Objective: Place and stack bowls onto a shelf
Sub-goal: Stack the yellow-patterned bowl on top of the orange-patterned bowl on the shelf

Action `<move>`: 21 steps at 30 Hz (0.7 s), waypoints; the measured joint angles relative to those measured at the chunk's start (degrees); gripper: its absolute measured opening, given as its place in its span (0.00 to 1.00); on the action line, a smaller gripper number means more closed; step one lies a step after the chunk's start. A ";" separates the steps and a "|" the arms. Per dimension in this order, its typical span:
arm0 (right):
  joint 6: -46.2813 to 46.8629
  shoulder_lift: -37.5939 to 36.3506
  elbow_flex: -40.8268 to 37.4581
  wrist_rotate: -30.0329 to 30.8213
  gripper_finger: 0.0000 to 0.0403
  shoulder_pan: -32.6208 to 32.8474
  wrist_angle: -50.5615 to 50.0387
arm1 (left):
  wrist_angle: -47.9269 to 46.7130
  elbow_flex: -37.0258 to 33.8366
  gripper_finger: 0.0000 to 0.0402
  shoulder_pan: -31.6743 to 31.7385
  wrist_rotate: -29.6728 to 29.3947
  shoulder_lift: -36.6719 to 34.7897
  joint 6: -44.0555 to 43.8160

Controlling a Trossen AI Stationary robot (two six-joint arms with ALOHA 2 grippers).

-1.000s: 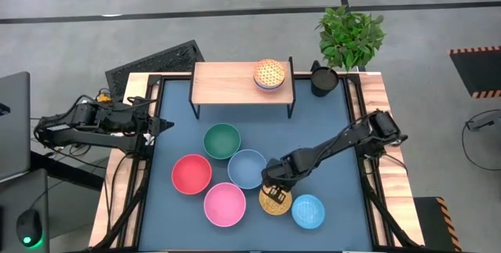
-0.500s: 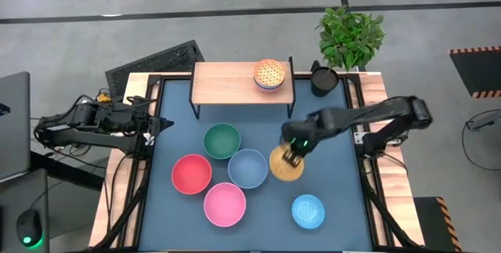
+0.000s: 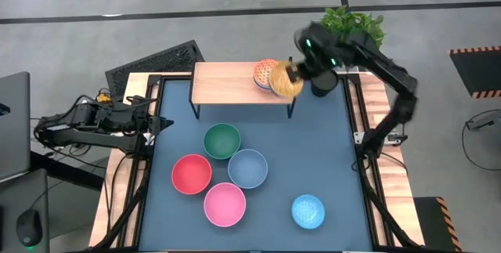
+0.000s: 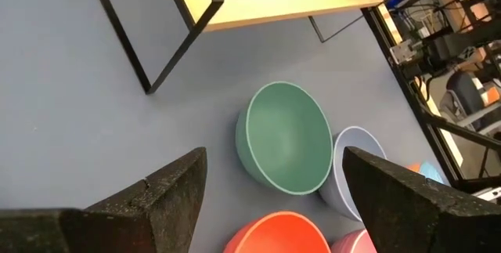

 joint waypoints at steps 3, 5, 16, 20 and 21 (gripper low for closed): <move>-5.06 7.26 11.28 -0.27 0.09 -3.56 -3.13 | 0.00 0.00 0.71 0.02 -0.46 0.00 -0.08; -7.38 10.80 14.89 -2.33 0.09 -5.60 -4.07 | 0.00 0.00 0.71 0.01 -0.51 0.00 -0.06; -11.06 17.77 10.45 -7.65 0.09 -9.08 4.81 | 0.00 0.00 0.71 0.00 -1.59 0.01 -0.36; -11.69 19.08 10.45 -7.80 0.09 -9.74 4.45 | 0.00 0.00 0.71 0.00 -2.48 0.00 -0.80; -11.77 19.42 10.45 -7.77 0.09 -10.09 4.50 | 0.00 0.00 0.71 0.00 -2.60 0.01 -0.82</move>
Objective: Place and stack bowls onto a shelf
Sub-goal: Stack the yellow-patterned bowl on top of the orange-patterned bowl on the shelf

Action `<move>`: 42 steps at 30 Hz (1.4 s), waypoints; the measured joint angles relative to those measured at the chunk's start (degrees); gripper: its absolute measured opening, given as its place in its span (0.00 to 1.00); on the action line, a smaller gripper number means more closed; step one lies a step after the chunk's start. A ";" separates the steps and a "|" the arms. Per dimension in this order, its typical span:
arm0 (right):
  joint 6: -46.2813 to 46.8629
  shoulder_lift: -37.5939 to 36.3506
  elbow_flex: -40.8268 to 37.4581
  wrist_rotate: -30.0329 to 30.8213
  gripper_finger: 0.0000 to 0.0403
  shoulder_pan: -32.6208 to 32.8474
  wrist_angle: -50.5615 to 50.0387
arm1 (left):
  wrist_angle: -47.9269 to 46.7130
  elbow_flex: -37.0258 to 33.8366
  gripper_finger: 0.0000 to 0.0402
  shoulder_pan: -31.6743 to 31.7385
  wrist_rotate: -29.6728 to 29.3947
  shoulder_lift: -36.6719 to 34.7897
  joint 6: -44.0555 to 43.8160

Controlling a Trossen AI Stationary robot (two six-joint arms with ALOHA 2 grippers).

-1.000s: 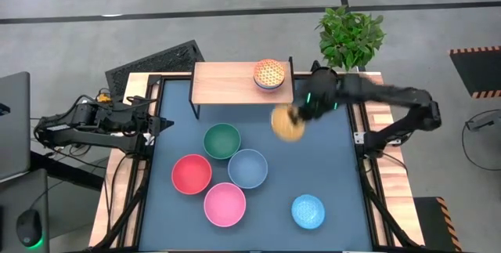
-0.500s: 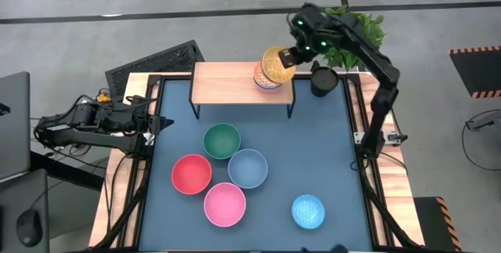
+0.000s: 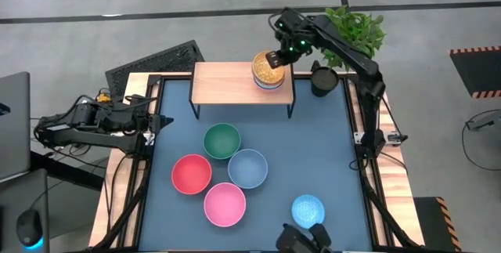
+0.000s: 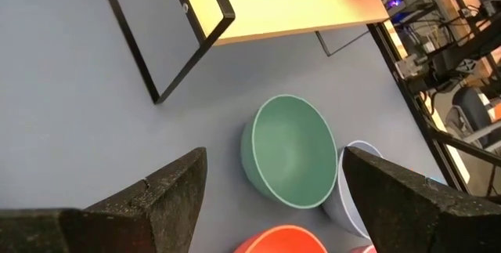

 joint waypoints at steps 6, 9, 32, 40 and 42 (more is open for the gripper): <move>-0.62 0.45 0.00 -0.02 0.09 -1.24 -0.15 | 0.00 0.00 0.71 0.01 -0.67 -0.01 -0.73; -0.61 0.44 0.00 -0.06 0.09 -1.77 -0.69 | 0.00 0.00 0.71 0.01 -1.02 -0.01 -0.96; -2.28 0.44 -0.20 -1.39 0.15 -1.90 -2.57 | 0.00 0.00 0.71 0.00 -2.30 0.00 -0.57; -2.97 0.37 -0.20 -2.64 0.26 -1.46 -2.56 | 0.00 0.00 0.71 0.01 -2.27 0.00 -0.53; -3.03 0.37 -0.20 -2.67 0.26 -1.43 -2.43 | 0.00 0.00 0.71 0.00 -2.26 0.00 -0.53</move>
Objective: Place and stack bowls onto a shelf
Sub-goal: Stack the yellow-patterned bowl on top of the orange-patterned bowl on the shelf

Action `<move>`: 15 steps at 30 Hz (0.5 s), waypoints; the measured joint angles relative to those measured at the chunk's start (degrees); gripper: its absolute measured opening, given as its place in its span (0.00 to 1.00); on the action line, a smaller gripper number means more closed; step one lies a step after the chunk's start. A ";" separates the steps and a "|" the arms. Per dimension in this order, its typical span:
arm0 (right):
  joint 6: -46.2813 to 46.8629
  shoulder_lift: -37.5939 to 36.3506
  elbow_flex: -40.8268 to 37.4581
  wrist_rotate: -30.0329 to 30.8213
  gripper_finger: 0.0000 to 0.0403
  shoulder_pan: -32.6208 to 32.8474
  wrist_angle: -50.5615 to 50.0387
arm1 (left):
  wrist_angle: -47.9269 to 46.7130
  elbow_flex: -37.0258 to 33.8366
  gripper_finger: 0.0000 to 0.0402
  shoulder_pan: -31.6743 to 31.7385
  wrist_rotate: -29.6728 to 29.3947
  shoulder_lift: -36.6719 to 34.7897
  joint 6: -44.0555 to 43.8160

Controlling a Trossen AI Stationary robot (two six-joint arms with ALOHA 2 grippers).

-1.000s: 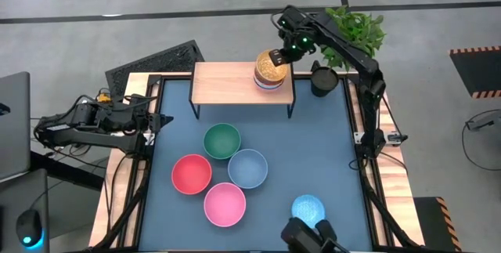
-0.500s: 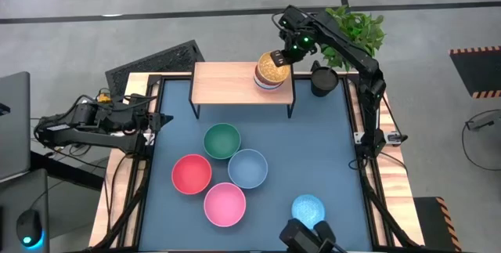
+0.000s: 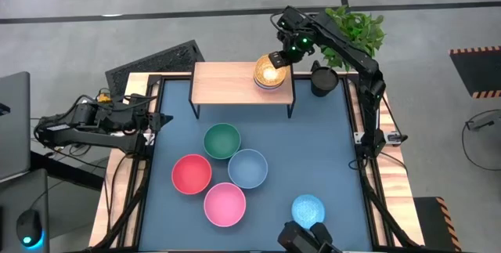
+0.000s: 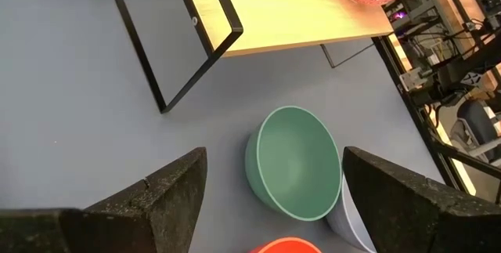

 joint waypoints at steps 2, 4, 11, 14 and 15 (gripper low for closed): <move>-0.45 0.00 0.00 -0.37 0.26 -0.01 0.99 | 0.00 0.00 0.71 0.00 0.00 0.01 0.00; -0.58 0.02 1.18 -1.37 0.27 -0.01 1.50 | 0.00 0.00 0.71 0.00 0.01 0.00 0.00; -0.70 -0.22 4.28 -1.81 0.27 -0.15 5.86 | 0.00 0.00 0.71 0.00 0.02 0.01 0.01; -0.54 -0.28 4.24 -1.77 0.27 -0.21 6.87 | -0.01 0.00 0.71 0.00 0.06 0.00 0.45; -0.54 -0.26 4.24 -1.76 0.27 -0.23 7.14 | 0.00 0.00 0.71 0.00 0.05 0.00 0.46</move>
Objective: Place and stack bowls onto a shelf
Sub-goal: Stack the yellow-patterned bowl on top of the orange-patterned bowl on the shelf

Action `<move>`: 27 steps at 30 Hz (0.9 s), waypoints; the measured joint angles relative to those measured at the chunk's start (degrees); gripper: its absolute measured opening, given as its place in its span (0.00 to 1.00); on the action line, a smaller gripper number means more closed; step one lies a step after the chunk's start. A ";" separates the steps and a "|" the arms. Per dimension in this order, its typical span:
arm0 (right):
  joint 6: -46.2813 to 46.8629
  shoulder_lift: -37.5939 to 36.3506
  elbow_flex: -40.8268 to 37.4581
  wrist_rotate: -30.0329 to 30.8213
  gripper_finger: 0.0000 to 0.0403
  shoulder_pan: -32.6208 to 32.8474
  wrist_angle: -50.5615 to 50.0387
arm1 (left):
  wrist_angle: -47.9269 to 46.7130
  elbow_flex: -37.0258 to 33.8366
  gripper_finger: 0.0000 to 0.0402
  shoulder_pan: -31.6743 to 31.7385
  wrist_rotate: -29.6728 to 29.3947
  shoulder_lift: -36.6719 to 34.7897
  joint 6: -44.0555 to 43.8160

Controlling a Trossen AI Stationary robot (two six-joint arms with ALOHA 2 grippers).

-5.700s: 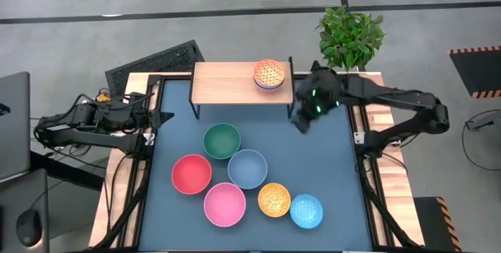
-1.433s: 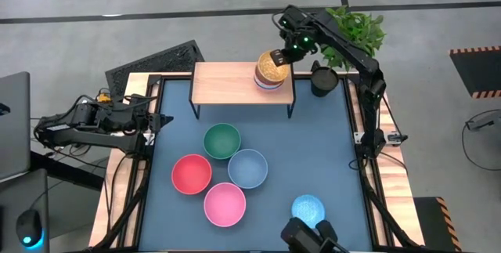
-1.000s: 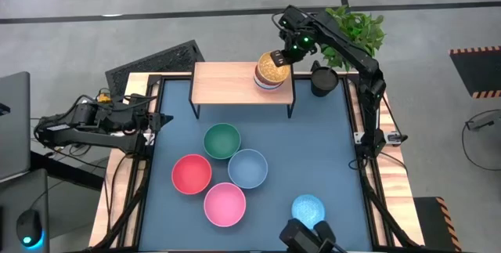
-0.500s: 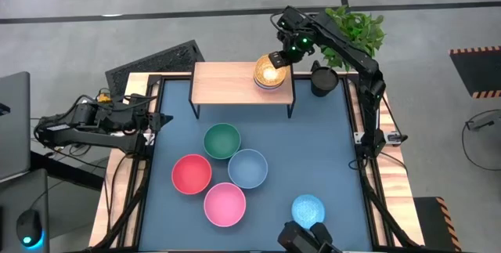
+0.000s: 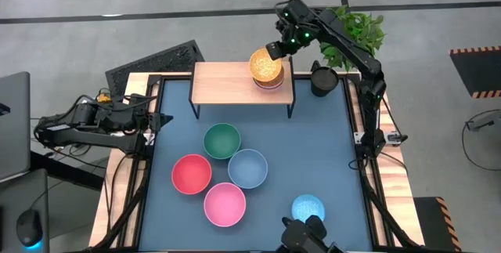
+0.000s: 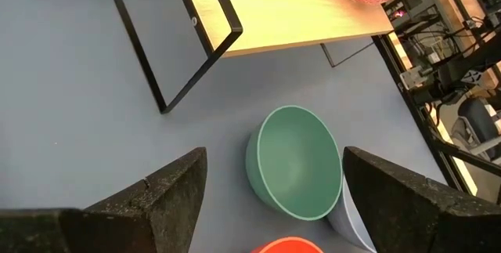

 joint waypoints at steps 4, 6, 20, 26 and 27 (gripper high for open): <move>0.00 0.12 -0.02 0.03 0.27 -0.02 -1.49 | -0.01 0.00 0.71 0.00 0.24 0.00 0.00; 0.00 0.13 -0.02 0.04 0.27 -0.02 -2.17 | 0.00 0.00 0.71 0.00 0.29 0.00 -0.05; 0.00 0.19 -1.18 0.17 0.27 -0.04 -4.53 | -0.02 0.00 0.71 0.00 0.25 0.00 -0.05; -0.07 0.19 -1.18 0.74 0.27 -0.04 -3.79 | 0.00 0.00 0.71 0.00 0.15 0.00 -0.04; -0.21 0.19 -1.18 0.87 0.27 -0.04 -3.07 | -0.01 0.00 0.71 0.00 0.10 0.01 -0.04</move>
